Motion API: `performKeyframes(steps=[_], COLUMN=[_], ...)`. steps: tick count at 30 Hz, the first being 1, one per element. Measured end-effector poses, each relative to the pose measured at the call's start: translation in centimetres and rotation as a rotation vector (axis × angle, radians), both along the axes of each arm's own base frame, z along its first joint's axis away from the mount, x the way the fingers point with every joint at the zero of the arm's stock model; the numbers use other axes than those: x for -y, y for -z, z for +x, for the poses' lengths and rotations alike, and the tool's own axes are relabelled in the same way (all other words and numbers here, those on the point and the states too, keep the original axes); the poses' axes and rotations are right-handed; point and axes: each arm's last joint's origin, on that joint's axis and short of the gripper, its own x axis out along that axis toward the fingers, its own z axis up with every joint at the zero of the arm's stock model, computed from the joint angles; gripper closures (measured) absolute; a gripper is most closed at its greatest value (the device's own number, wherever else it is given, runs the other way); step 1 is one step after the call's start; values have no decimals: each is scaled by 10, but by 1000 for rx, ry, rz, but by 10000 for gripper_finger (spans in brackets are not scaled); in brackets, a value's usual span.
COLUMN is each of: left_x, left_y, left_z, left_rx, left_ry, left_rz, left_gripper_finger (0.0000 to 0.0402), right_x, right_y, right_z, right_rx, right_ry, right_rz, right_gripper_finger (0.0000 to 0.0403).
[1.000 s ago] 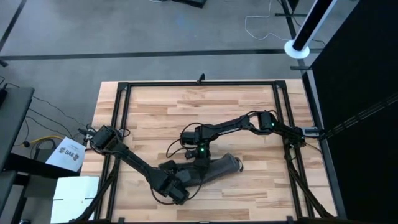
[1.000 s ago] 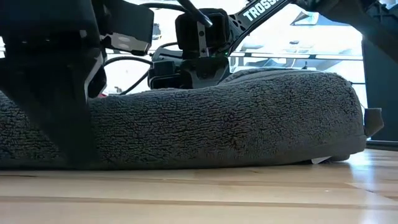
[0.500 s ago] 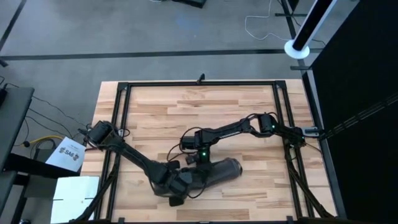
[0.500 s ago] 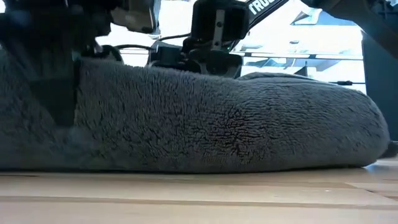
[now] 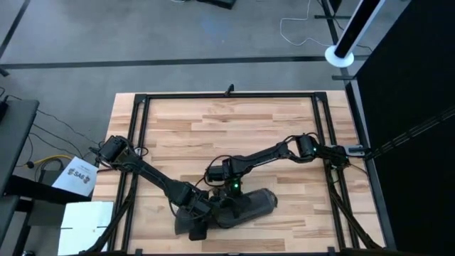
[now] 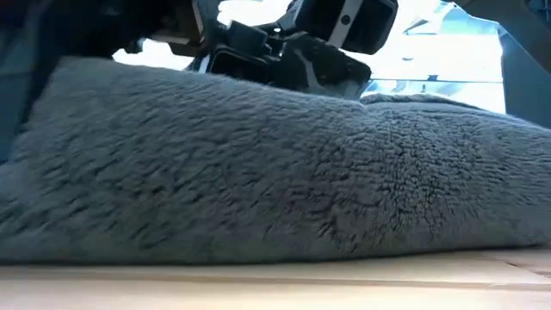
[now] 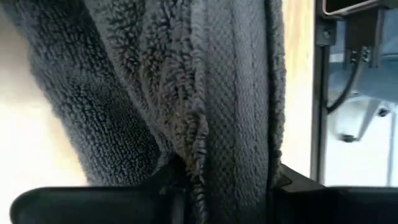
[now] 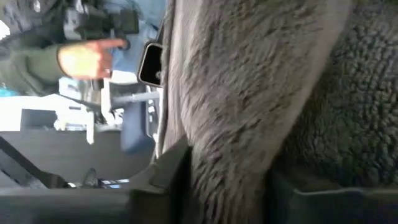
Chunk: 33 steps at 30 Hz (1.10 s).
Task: Roll towel
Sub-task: Roll the black towel
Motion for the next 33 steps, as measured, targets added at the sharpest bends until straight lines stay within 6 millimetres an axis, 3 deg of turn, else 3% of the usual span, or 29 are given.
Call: performKeyframes(steps=[3,7,17,24,29,33], left_x=[5,8,14,15,15,14], left_y=[6,12,18,26,27,27], left_z=[-5,-16,-48,-56,-56,-56], left_rx=[12,46,79,78,82,92], left_ry=[-50,-130,-193,-224,-235,-244], left_rz=[-56,-143,-222,-253,-252,-241], left_gripper_finger=[329,329,329,329,329,329], right_x=[-3,-4,5,11,-13,-41], right_y=[-5,-18,-76,-124,-134,-131], right_z=[2,5,4,-6,-15,-21], right_rx=[52,136,377,536,593,670], right_ry=[-31,-50,-56,-55,-133,-209], right_rz=[-7,-49,-247,-295,-296,-442], right_gripper_finger=[223,215,220,212,194,182])
